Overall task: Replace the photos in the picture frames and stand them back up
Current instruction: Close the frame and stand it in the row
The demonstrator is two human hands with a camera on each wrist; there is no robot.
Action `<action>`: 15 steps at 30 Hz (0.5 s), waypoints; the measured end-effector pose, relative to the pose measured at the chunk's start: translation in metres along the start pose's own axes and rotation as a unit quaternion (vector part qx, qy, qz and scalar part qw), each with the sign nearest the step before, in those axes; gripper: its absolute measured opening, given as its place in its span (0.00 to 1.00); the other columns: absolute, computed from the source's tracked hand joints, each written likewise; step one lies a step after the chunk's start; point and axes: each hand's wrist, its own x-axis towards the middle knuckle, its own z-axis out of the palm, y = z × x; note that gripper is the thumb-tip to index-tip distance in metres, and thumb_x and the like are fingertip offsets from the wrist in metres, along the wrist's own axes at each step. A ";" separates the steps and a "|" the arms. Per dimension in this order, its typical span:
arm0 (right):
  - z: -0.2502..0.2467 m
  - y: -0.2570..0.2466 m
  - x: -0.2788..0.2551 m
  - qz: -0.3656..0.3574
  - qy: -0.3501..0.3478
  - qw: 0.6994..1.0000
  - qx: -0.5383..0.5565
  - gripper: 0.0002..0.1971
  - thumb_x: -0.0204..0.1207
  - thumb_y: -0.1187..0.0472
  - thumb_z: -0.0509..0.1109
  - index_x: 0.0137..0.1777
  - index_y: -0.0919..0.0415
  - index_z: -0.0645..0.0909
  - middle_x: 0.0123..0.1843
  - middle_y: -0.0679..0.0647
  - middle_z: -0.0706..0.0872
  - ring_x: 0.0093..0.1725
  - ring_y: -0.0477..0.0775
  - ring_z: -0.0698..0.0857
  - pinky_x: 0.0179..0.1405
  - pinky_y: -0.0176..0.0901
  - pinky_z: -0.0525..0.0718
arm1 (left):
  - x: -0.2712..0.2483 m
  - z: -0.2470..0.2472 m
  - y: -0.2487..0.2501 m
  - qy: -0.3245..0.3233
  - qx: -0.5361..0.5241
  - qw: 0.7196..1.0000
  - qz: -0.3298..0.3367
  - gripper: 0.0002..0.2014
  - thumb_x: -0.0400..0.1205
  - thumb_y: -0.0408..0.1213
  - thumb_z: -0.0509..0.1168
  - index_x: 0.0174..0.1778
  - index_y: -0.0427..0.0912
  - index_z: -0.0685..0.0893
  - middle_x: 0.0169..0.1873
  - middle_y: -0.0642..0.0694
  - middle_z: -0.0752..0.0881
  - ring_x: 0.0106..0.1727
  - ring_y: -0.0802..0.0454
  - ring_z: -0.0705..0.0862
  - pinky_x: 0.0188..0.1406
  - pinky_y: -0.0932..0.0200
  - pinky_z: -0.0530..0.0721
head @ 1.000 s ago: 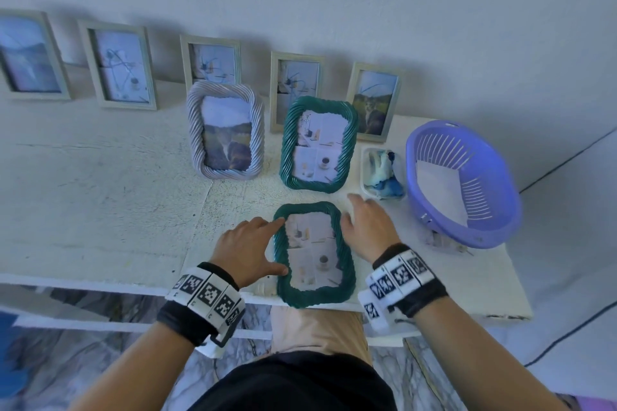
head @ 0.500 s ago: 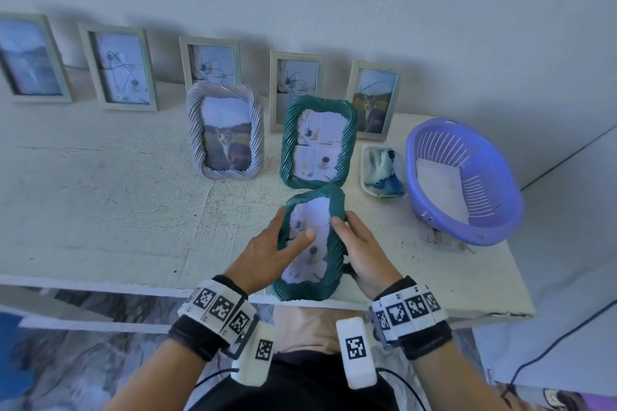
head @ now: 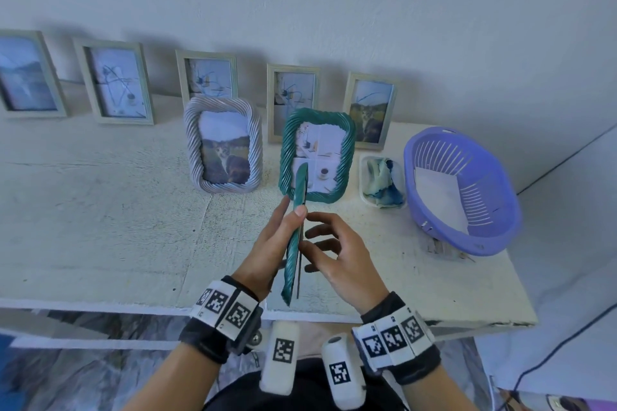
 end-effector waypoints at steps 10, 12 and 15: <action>-0.016 -0.011 0.015 -0.058 0.089 0.893 -0.438 0.08 0.80 0.53 0.65 0.53 0.48 0.86 0.28 0.47 0.85 0.29 0.52 0.83 0.29 0.46 0.80 | 0.006 -0.010 0.022 0.055 0.066 0.996 0.014 0.57 0.57 0.71 0.70 0.83 0.63 0.57 0.71 0.52 0.77 0.65 0.57 0.80 0.48 0.60 0.74; -0.011 -0.013 0.017 -0.035 0.079 0.938 -0.336 0.09 0.83 0.57 0.62 0.55 0.51 0.85 0.28 0.50 0.87 0.25 0.50 0.86 0.30 0.50 0.85 | 0.008 -0.009 0.023 0.062 0.072 0.995 0.020 0.59 0.55 0.72 0.73 0.83 0.63 0.57 0.73 0.52 0.75 0.69 0.53 0.78 0.54 0.56 0.77; -0.003 -0.017 0.022 0.044 0.083 0.993 -0.070 0.12 0.85 0.55 0.62 0.50 0.59 0.86 0.33 0.55 0.90 0.28 0.55 0.89 0.31 0.62 0.88 | 0.010 -0.005 0.025 0.087 0.118 0.986 0.072 0.56 0.59 0.72 0.75 0.82 0.61 0.60 0.73 0.55 0.74 0.72 0.55 0.75 0.71 0.51 0.76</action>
